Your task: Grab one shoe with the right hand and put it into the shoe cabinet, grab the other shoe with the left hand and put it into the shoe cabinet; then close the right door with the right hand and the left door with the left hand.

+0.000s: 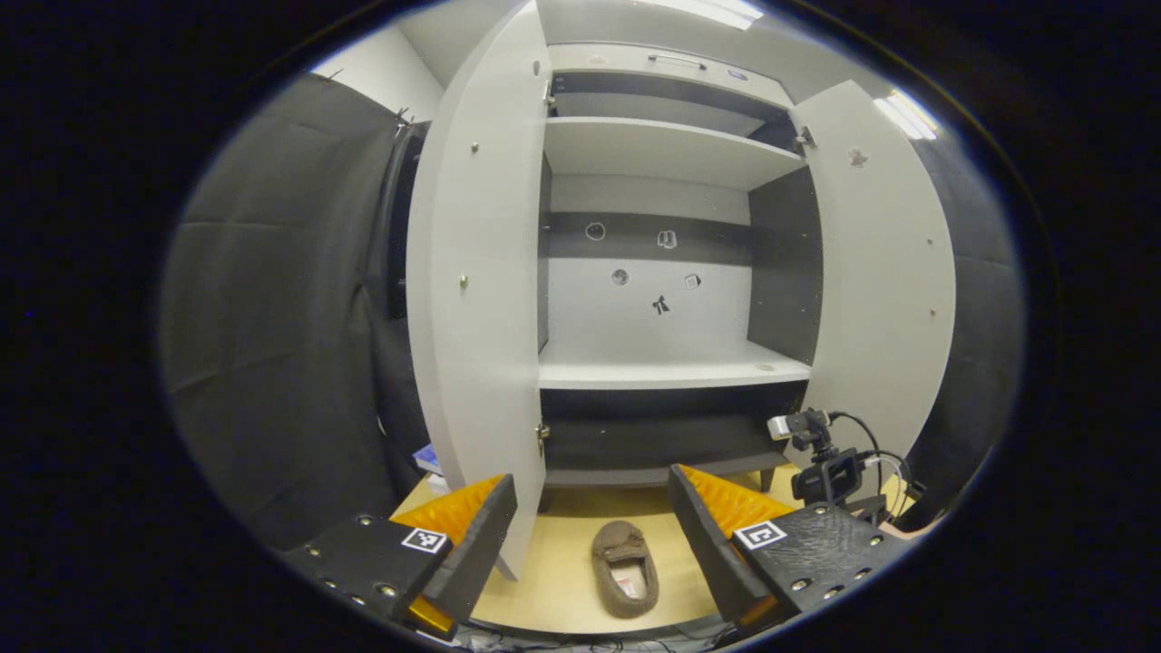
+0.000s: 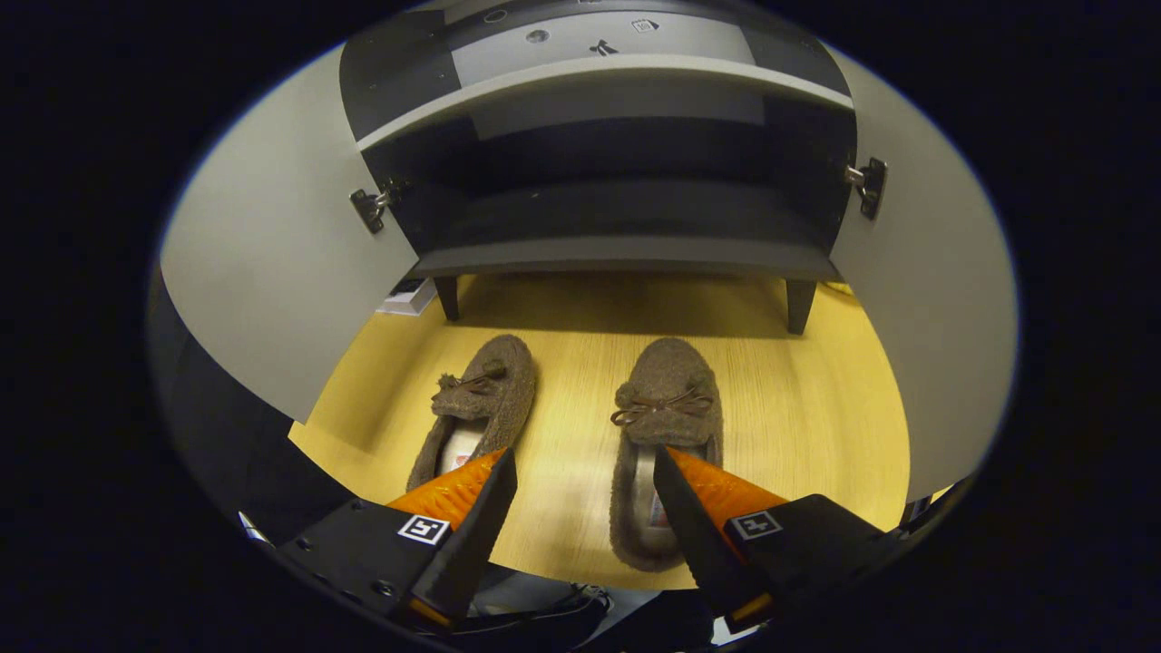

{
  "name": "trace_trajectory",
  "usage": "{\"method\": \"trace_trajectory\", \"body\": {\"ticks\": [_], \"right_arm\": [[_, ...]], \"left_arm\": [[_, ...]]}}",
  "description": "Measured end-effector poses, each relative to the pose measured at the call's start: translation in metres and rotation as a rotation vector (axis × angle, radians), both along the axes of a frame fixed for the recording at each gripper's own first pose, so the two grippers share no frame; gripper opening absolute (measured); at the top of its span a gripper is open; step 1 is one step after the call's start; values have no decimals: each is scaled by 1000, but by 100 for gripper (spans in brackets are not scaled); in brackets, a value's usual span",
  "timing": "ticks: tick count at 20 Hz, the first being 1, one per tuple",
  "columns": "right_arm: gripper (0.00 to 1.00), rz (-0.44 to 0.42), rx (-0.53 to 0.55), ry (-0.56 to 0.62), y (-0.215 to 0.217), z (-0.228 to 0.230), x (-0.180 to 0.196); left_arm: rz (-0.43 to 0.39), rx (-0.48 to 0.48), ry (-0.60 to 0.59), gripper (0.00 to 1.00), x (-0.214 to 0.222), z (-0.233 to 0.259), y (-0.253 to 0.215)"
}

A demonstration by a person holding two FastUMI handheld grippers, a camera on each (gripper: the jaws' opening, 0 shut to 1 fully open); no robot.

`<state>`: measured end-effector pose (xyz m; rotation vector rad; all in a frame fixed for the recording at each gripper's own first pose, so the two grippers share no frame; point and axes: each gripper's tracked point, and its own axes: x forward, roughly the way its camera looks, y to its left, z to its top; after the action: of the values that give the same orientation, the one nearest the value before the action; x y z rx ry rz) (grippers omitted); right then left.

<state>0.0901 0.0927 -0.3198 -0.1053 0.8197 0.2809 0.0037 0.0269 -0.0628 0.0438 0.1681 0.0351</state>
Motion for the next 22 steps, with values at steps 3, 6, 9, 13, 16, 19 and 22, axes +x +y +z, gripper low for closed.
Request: {"method": "trace_trajectory", "body": {"ticks": [3,6,9,13,16,19,22], "right_arm": [[96,30,-45,12,-3,-24,8],[89,54,-168,18,-14,-57,22],[89,54,-274,-29,-22,-71,44],[72,3,-406,-48,-35,-77,65],[49,-36,-444,-61,-40,-76,66],[33,4,-473,-36,-40,-79,67],[9,69,-450,-12,-36,-72,58]], "left_arm": [[7,-3,16,98,-2,-6,1],[8,2,33,98,-4,-13,0],[11,9,36,98,-6,-16,-2],[21,11,47,100,-9,-20,-2],[29,6,44,100,-10,-21,-1],[33,6,30,98,-13,-19,-1],[33,9,23,98,-16,-19,0]]}}
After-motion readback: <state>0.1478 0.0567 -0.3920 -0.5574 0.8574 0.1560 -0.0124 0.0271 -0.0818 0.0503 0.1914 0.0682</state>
